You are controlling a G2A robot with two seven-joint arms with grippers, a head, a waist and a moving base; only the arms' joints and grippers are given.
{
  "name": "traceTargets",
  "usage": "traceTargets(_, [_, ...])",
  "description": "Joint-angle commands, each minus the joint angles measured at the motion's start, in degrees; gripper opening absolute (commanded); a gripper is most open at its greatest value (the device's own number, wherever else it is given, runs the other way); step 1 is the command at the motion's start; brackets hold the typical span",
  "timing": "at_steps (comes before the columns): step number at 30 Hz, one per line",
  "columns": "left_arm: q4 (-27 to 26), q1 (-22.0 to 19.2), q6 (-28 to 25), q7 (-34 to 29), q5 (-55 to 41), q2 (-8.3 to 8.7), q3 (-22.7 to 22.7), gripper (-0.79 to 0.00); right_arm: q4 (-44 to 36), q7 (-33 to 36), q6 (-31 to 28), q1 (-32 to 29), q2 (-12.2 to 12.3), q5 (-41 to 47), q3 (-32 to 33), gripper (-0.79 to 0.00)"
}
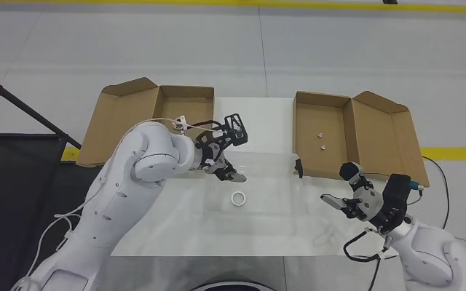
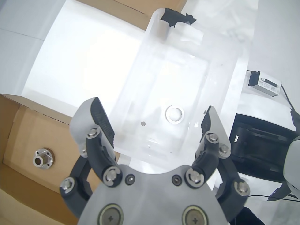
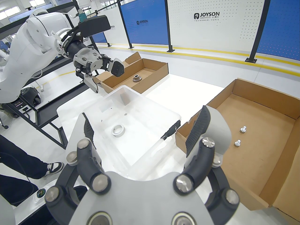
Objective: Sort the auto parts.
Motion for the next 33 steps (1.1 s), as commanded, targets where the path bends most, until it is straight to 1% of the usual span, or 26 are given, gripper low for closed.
traceTargets(1, [-0.7,1.52,0.01,0.82,0.47,0.11,0.76,0.0,0.0,0.0,0.0,0.0,0.0,0.0,0.0,0.0])
traceTargets(3, [-1.62,1.96,-1.62,-0.47,0.78,0.24,2.21,0.0,0.0,0.0,0.0,0.0,0.0,0.0,0.0,0.0])
traceTargets(6, [-1.07,1.04,-0.77,-1.6,1.55,0.08,4.46,-0.099,0.0,0.0,0.0,0.0,0.0,0.0,0.0,0.0])
traceTargets(8, [-0.76,0.18,-0.45,-1.83,1.42,-0.17,6.32,-0.231,0.0,0.0,0.0,0.0,0.0,0.0,0.0,0.0])
traceTargets(10, [-0.14,-0.86,0.23,-2.87,1.83,-0.41,8.1,-0.289,0.0,0.0,0.0,0.0,0.0,0.0,0.0,0.0])
traceTargets(12, [0.4,-1.81,1.55,-4.35,2.6,-0.68,10.1,-0.311,0.0,0.0,0.0,0.0,0.0,0.0,0.0,0.0])
traceTargets(13, [0.74,-2.28,2.18,-4.97,2.7,-0.82,11.02,-0.36,0.0,0.0,0.0,0.0,0.0,0.0,0.0,0.0])
traceTargets(14, [1.03,-2.76,2.71,-5.51,2.7,-0.97,11.88,-0.385,0.0,0.0,0.0,0.0,0.0,0.0,0.0,0.0])
traceTargets(19, [3.71,-4.67,5.7,-7.64,2.59,-1.47,14.54,-0.406,0.0,0.0,0.0,0.0,0.0,0.0,0.0,0.0])
traceTargets(22, [6.15,-5.42,6.79,-8.2,2.48,-1.67,15.45,-0.4,0.0,0.0,0.0,0.0,0.0,0.0,0.0,0.0])
traceTargets(24, [7.97,-5.78,8.41,-8.93,3.63,-1.9,16.71,-0.332,0.0,0.0,0.0,0.0,0.0,0.0,0.0,0.0])
traceTargets(26, [9.03,-6.0,8.43,-8.69,3.17,-2.1,17.46,-0.305,0.0,0.0,0.0,0.0,0.0,0.0,0.0,0.0])
traceTargets(29, [10.94,-6.36,8.9,-8.18,3.06,-2.35,18.28,-0.308,0.0,0.0,0.0,0.0,0.0,0.0,0.0,0.0])
traceTargets(33, [13.26,-6.75,8.59,-7.39,2.42,-2.67,19.36,-0.342,0.0,0.0,0.0,0.0,0.0,0.0,0.0,0.0])
